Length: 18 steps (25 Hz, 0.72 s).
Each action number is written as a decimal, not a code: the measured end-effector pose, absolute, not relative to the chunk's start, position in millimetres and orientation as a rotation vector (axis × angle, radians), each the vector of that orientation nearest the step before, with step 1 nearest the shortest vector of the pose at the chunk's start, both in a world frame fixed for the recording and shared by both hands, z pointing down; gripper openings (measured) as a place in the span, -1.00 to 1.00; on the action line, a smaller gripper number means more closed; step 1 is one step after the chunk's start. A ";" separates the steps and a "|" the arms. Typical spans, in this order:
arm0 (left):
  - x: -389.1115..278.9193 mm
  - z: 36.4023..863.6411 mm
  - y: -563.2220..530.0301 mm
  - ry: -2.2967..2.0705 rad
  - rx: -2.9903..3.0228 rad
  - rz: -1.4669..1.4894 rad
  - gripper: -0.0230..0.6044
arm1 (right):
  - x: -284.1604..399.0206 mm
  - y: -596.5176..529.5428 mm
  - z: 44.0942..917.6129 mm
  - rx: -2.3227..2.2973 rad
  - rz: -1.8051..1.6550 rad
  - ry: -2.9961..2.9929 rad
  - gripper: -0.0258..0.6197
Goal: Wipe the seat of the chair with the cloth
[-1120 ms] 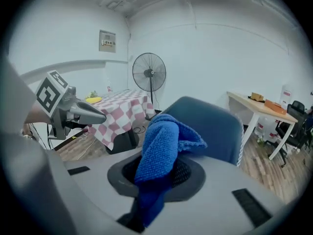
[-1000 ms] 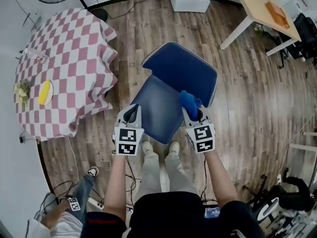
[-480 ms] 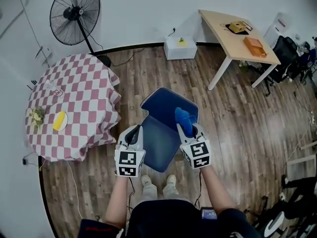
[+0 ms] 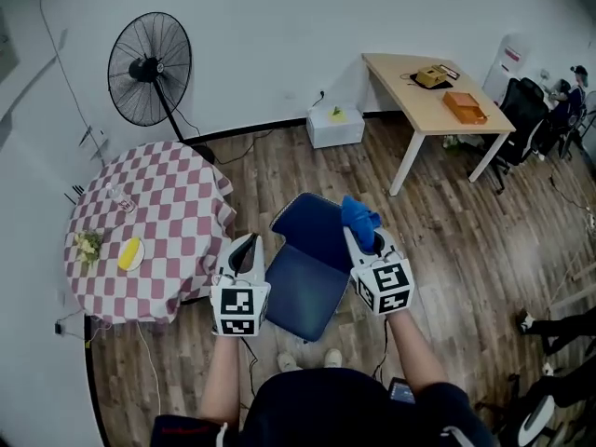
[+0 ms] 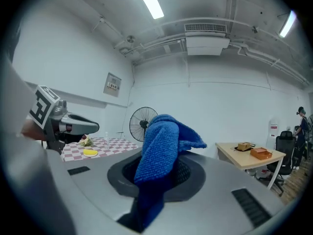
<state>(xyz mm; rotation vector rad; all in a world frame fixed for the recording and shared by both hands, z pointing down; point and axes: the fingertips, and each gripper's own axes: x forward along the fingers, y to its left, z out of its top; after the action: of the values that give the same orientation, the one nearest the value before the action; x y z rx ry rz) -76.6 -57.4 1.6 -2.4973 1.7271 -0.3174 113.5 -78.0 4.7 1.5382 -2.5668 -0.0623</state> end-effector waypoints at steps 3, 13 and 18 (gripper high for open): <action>-72.7 -12.3 -52.9 1.691 -2.471 -0.317 -0.87 | 114.5 -73.6 -1.7 1.551 -0.065 -2.580 -0.75; -64.0 -38.4 -50.4 1.647 -2.483 -0.231 -0.87 | 118.4 -76.1 -25.3 1.580 -0.118 -2.592 -0.75; -66.8 -42.6 -48.6 1.653 -2.464 -0.221 -0.87 | 117.3 -77.2 -22.9 1.580 -0.105 -2.600 -0.75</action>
<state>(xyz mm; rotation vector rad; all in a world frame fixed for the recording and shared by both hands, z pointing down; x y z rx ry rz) -66.8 -48.6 -42.6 -2.4640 1.6525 -0.2208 117.3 -77.2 -22.9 1.5795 -2.6003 -0.1054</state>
